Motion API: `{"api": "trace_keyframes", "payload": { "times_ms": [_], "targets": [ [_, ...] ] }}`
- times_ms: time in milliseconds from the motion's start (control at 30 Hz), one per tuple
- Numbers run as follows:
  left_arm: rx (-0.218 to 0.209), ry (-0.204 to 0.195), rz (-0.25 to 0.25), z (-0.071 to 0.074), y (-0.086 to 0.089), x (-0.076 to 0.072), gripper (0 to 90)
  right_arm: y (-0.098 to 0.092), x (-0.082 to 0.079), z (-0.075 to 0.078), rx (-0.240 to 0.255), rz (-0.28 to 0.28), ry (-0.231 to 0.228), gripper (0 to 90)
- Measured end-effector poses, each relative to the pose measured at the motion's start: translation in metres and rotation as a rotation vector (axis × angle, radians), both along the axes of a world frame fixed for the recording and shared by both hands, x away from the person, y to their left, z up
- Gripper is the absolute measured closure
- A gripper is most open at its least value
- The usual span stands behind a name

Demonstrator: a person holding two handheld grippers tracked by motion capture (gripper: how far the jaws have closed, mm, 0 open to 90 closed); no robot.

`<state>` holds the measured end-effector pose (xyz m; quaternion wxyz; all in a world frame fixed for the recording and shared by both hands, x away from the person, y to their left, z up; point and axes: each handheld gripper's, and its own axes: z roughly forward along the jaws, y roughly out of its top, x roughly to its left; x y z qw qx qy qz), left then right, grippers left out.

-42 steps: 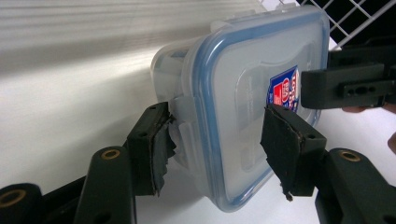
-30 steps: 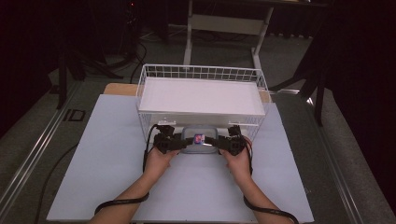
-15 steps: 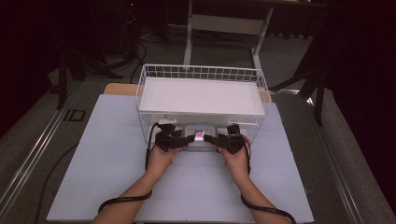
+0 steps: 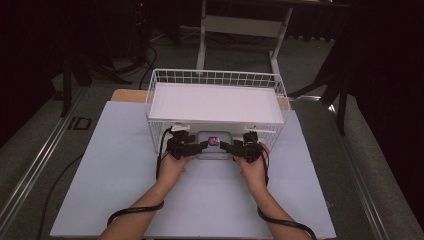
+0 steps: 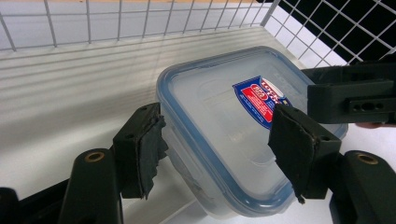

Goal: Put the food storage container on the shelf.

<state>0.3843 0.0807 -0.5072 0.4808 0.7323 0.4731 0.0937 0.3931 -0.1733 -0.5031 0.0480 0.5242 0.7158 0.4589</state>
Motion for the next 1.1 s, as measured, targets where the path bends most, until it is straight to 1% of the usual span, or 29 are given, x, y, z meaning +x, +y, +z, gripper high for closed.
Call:
{"api": "trace_keyframes", "payload": {
  "times_ms": [33, 67, 100, 133, 167, 233, 267, 300, 333, 367, 433, 500, 567, 667, 800, 833, 867, 900, 967, 1000, 1067, 1100],
  "targets": [
    [0.004, -0.005, 0.0, 0.001, 0.001, -0.001, 36.4, -0.001, -0.001, 0.001, -0.011, 0.003, -0.027, 31.5],
    [0.007, -0.011, -0.003, 0.002, 0.002, -0.002, 36.4, -0.001, -0.002, 0.002, -0.016, 0.007, -0.038, 31.5],
    [0.001, -0.01, 0.003, 0.003, 0.002, -0.004, 36.4, -0.002, -0.003, 0.003, -0.024, 0.009, -0.045, 31.4],
    [0.007, -0.025, -0.011, 0.004, 0.005, -0.005, 36.4, -0.002, -0.004, 0.003, -0.035, 0.01, -0.059, 31.5],
    [0.004, -0.033, -0.023, 0.005, 0.006, -0.005, 36.4, -0.003, -0.005, 0.004, -0.042, 0.013, -0.067, 31.4],
    [-0.003, -0.035, -0.038, 0.007, 0.01, -0.008, 36.5, -0.006, -0.009, 0.005, -0.043, 0.009, -0.072, 31.4],
    [0.002, -0.036, -0.038, 0.008, 0.011, -0.01, 36.4, -0.007, -0.011, 0.006, -0.038, 0.013, -0.065, 31.4],
    [-0.02, -0.012, -0.01, 0.009, 0.01, -0.015, 36.5, -0.008, -0.014, 0.006, -0.046, 0.018, -0.073, 31.5],
    [-0.004, -0.023, -0.02, 0.009, 0.013, -0.017, 36.5, -0.009, -0.016, 0.007, -0.056, 0.02, -0.083, 31.5],
    [0.0, -0.03, -0.022, 0.009, 0.015, -0.019, 36.5, -0.01, -0.019, 0.007, -0.068, 0.023, -0.085, 31.5],
    [-0.016, -0.021, -0.025, 0.011, 0.018, -0.025, 36.5, -0.013, -0.023, 0.008, -0.07, 0.021, -0.09, 31.5],
    [-0.003, -0.037, -0.041, 0.014, 0.02, -0.031, 36.5, -0.014, -0.028, 0.011, -0.089, 0.03, -0.104, 31.5],
    [-0.007, -0.047, -0.051, 0.018, 0.022, -0.038, 36.5, -0.015, -0.034, 0.014, -0.105, 0.035, -0.124, 31.7],
    [0.0, -0.056, -0.08, 0.023, 0.025, -0.049, 36.4, -0.015, -0.041, 0.019, -0.108, 0.055, -0.14, 34.7],
    [-0.026, -0.057, -0.108, 0.029, 0.031, -0.062, 36.1, -0.011, -0.05, 0.024, -0.106, 0.088, -0.151, 34.7],
    [-0.022, -0.065, -0.113, 0.031, 0.033, -0.065, 36.1, -0.009, -0.052, 0.024, -0.11, 0.097, -0.16, 34.7],
    [-0.03, -0.072, -0.118, 0.032, 0.036, -0.068, 36.1, -0.007, -0.054, 0.025, -0.109, 0.105, -0.161, 34.7],
    [-0.036, -0.078, -0.118, 0.034, 0.039, -0.071, 36.1, -0.005, -0.056, 0.025, -0.103, 0.115, -0.157, 34.7],
    [-0.049, -0.075, -0.122, 0.036, 0.045, -0.077, 35.9, -0.002, -0.059, 0.024, -0.101, 0.128, -0.161, 34.7],
    [-0.055, -0.085, -0.121, 0.037, 0.048, -0.08, 34.9, 0.0, -0.061, 0.023, -0.101, 0.131, -0.16, 34.7],
    [-0.055, -0.095, -0.13, 0.038, 0.052, -0.085, 34.2, 0.004, -0.063, 0.021, -0.118, 0.142, -0.163, 34.7],
    [-0.057, -0.101, -0.136, 0.038, 0.055, -0.088, 32.5, 0.006, -0.064, 0.02, -0.121, 0.155, -0.157, 34.7]
  ]
}}
